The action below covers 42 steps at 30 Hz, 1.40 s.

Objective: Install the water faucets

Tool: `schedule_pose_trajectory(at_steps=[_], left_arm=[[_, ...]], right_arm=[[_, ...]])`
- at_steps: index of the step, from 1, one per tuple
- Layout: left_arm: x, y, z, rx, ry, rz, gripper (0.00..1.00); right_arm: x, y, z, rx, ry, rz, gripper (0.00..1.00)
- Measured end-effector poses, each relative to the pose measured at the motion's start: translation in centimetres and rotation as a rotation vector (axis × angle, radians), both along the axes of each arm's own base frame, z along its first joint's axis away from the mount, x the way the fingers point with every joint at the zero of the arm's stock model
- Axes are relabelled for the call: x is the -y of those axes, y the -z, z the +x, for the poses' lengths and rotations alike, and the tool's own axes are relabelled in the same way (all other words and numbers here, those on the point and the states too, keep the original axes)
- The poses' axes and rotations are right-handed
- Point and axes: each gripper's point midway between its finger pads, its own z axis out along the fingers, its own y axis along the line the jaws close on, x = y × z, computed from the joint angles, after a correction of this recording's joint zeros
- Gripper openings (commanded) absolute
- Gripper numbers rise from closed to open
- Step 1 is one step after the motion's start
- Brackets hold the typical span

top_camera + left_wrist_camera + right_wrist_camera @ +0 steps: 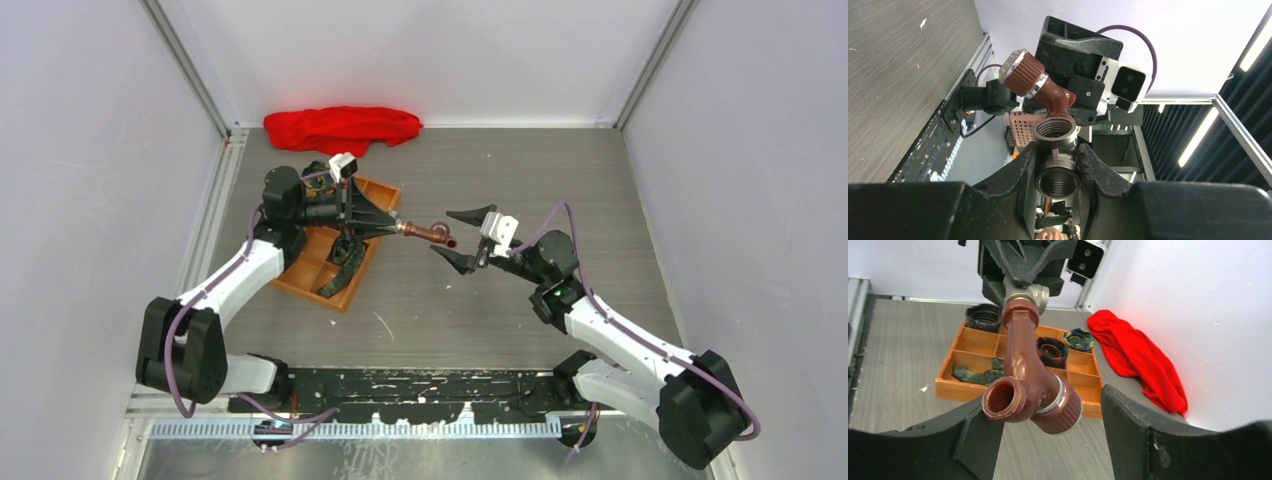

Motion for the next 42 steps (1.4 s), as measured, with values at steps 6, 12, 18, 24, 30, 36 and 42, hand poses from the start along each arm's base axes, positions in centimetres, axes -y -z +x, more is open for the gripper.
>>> schedule_pose_trajectory(at_steps=[6,12,18,24,30,36,42], left_arm=[[0.0,0.0,-0.2,0.005,0.007,0.002,0.0],[-0.1,0.0,-0.2,0.017,0.009,0.002,0.0],[-0.2,-0.3,-0.3,0.052,0.013,-0.007,0.0],[-0.1,-0.4,0.0,0.138,-0.004,-0.031,0.0],[-0.5,-0.5,1.8,0.246,-0.104,-0.064,0.0],[-0.5,2.3,4.5,0.222,-0.185,-0.045,0.0],[0.1,4.5,5.7,0.154,-0.203,-0.057,0.0]], right_arm=[[-0.8,0.2,-0.4,-0.038,-0.054,0.021,0.39],[-1.2,0.3,-1.3,-0.102,-0.11,0.042,0.01],[-1.5,-0.1,-2.0,-0.332,-0.141,0.125,0.0],[-1.7,-0.4,-2.6,-0.701,-0.147,0.249,0.0],[-2.9,-0.4,-2.0,-1.104,-0.176,0.352,0.0],[-4.0,2.3,-1.4,-1.52,-0.204,0.471,0.0],[-3.7,3.7,-0.8,-1.676,-0.159,0.556,0.29]])
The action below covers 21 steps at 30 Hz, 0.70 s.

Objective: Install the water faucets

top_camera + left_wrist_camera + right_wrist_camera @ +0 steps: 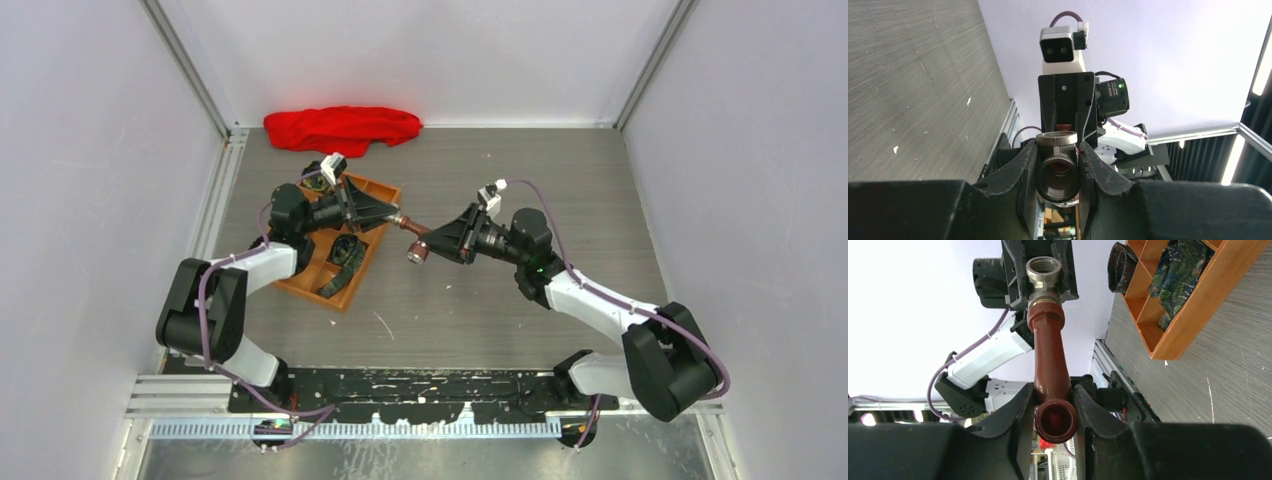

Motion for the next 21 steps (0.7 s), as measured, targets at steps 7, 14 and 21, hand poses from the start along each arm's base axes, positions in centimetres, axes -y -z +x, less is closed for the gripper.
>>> schedule_pose_trajectory(at_steps=[7,14,21], left_arm=[[0.1,1.1,1.0,-0.022,-0.093,-0.003,0.0],[-0.1,2.0,2.5,-0.079,-0.179,0.007,0.0],[-0.4,1.9,2.5,-0.132,-0.216,0.026,0.0]], right_arm=[[-0.1,0.9,0.1,-0.103,0.02,0.046,0.98],[0.5,2.1,-0.3,-0.094,0.049,-0.022,1.0],[2.0,2.4,-0.5,0.035,0.101,-0.192,1.0]])
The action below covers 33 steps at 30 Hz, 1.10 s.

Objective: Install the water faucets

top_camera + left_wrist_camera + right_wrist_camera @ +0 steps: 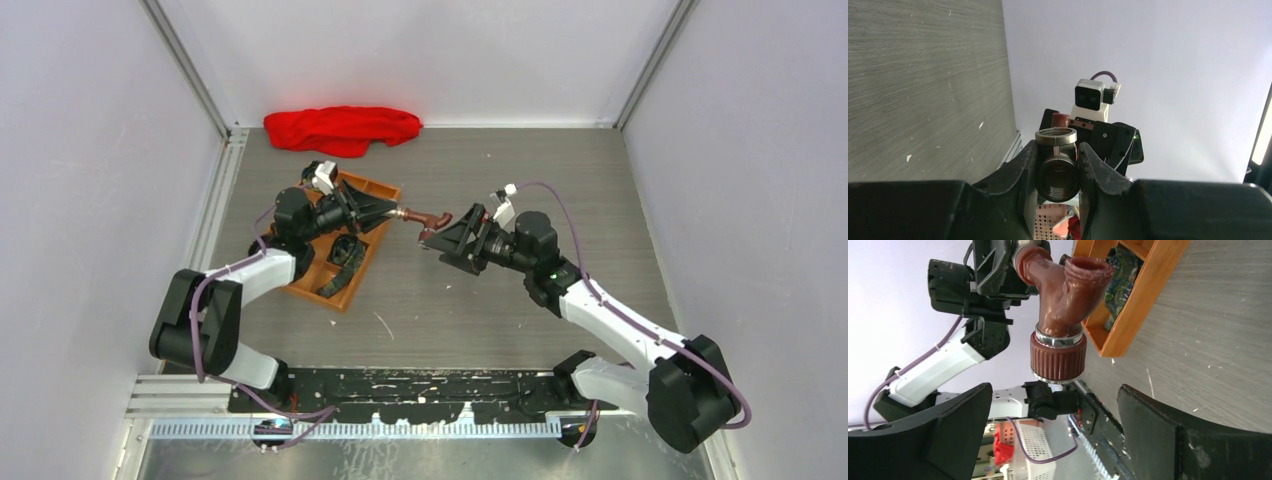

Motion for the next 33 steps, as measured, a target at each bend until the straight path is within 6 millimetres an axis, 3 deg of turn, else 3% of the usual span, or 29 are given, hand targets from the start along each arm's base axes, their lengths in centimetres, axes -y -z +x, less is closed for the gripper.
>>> schedule_pose_trajectory(at_steps=[6,11,17,25,29,33], left_arm=[[-0.2,-0.8,-0.2,0.012,-0.009,0.013,0.0],[-0.4,0.0,0.0,-0.015,-0.031,0.043,0.0],[-0.7,1.5,0.2,-0.056,-0.062,0.095,0.0],[-0.5,2.1,-0.1,-0.06,-0.056,0.123,0.0],[-0.4,2.3,-0.4,-0.076,-0.044,0.129,0.0],[-0.4,2.6,-1.0,-0.103,-0.028,0.139,0.0]], right_arm=[[-0.3,0.2,0.9,0.05,0.003,-0.008,1.0],[-1.1,0.4,1.2,0.044,-0.009,0.052,1.0],[-2.1,-3.2,0.1,0.106,-0.083,0.163,1.0],[-2.5,-10.7,0.2,0.313,-0.12,0.269,1.0],[-2.2,-11.5,1.3,0.41,-0.07,0.174,1.0],[-0.3,-11.2,1.7,0.547,0.019,0.002,1.0]])
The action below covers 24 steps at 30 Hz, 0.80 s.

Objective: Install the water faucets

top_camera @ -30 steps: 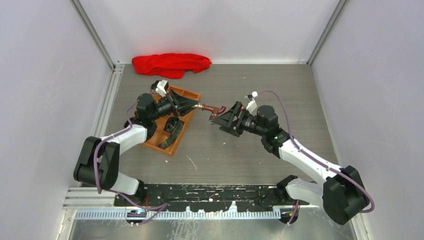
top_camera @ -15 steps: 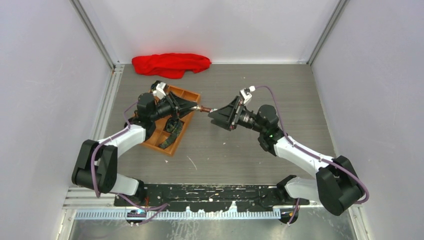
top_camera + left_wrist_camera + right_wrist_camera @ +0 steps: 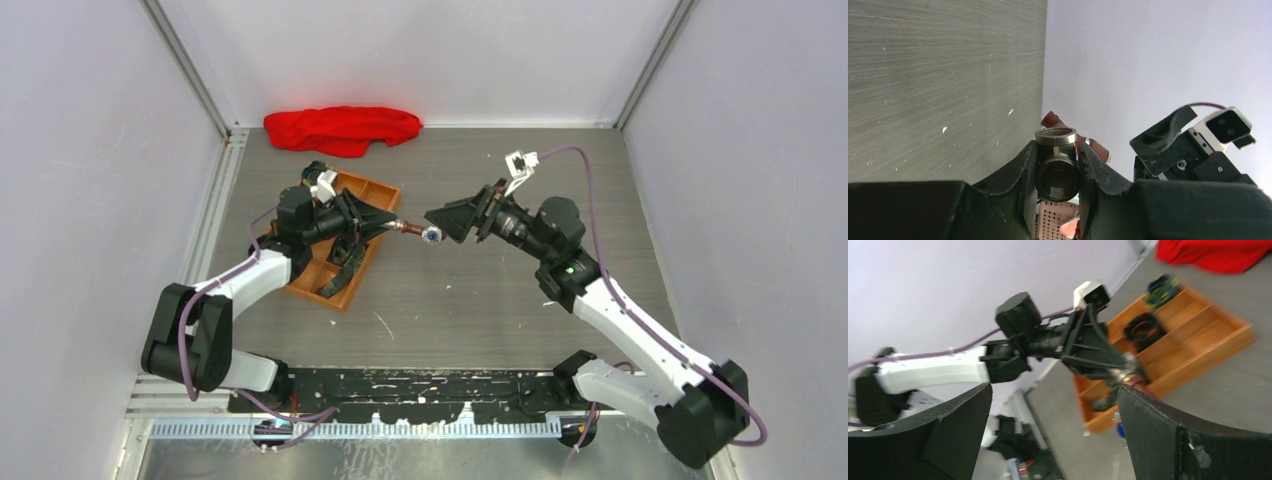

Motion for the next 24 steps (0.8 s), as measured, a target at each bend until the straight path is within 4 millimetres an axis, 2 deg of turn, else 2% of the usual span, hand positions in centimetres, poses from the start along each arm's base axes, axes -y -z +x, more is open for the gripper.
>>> schedule_pose_trajectory(at_steps=[4,5,8,11,15,17,21,24], left_arm=[[0.1,-0.2,-0.3,-0.024,0.019,0.007,0.0],[0.1,-0.3,-0.4,-0.032,0.027,0.007,0.0],[0.4,-0.8,-0.8,-0.059,0.055,0.001,0.0],[0.6,-1.5,-1.3,-0.087,0.098,-0.005,0.0],[0.9,-2.4,-1.8,-0.098,0.138,-0.012,0.0],[1.0,-2.7,-2.0,-0.098,0.156,-0.01,0.0],[1.0,-3.0,-2.3,-0.104,0.173,-0.006,0.0],[1.0,-2.9,-2.5,-0.109,0.186,-0.003,0.0]], right_arm=[[2.7,-0.2,-0.7,0.273,0.11,-0.115,1.0],[3.2,0.5,-1.1,0.342,0.121,-0.142,1.0],[3.7,4.3,-1.7,0.453,0.123,-0.249,1.0],[2.9,7.2,-2.0,0.539,0.071,-0.372,1.0],[0.7,8.9,-3.7,0.683,-0.03,-0.469,1.0],[0.0,9.4,-3.8,0.727,-0.048,-0.496,0.93],[-0.3,9.7,-2.4,0.761,-0.007,-0.527,0.68],[-0.4,9.5,-1.9,0.765,0.016,-0.518,0.54]])
